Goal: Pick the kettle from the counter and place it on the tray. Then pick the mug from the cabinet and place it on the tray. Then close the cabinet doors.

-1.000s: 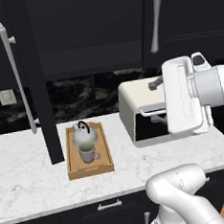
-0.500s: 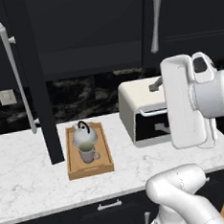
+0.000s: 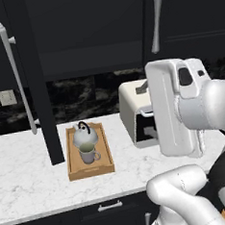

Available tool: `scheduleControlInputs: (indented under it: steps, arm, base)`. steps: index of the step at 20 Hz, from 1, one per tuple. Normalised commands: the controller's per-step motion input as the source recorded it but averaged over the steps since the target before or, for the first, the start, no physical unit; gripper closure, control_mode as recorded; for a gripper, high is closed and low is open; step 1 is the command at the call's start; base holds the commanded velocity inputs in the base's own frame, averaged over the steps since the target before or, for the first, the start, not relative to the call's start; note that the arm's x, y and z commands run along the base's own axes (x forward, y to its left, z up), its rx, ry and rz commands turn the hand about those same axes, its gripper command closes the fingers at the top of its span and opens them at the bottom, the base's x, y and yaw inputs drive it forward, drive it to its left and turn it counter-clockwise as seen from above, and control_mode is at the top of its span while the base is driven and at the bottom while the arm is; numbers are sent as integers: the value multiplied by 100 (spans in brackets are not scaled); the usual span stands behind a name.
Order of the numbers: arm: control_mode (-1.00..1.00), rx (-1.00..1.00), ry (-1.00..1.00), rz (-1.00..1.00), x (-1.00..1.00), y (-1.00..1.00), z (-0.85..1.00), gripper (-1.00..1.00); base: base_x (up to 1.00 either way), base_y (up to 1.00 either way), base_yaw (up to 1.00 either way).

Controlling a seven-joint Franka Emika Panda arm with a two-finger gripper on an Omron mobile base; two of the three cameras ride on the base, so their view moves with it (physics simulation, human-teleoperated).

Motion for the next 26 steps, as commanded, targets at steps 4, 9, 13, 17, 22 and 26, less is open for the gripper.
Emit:
scheduleControlInputs:
  steps: [4, 9, 13, 17, 22, 26]
  arm:
    - [-100, 0, -21, 0, -22, 38, 1, -100]
    - [-100, -5, -14, 0, -15, 61, 0, -100]
    - [-100, -6, -3, 1, -4, 66, 0, -100]
    - [-100, -1, 0, 4, -8, 58, 0, -100]
    - [-100, 0, 0, 9, -9, 42, 0, -100]
    - [-100, -4, 4, 0, 0, 61, -4, -100]
  base:
    - [0, 0, 0]
    - [0, 0, 0]
    - [0, 0, 0]
    - [0, 0, 0]
    - [0, 0, 0]
    - [0, 0, 0]
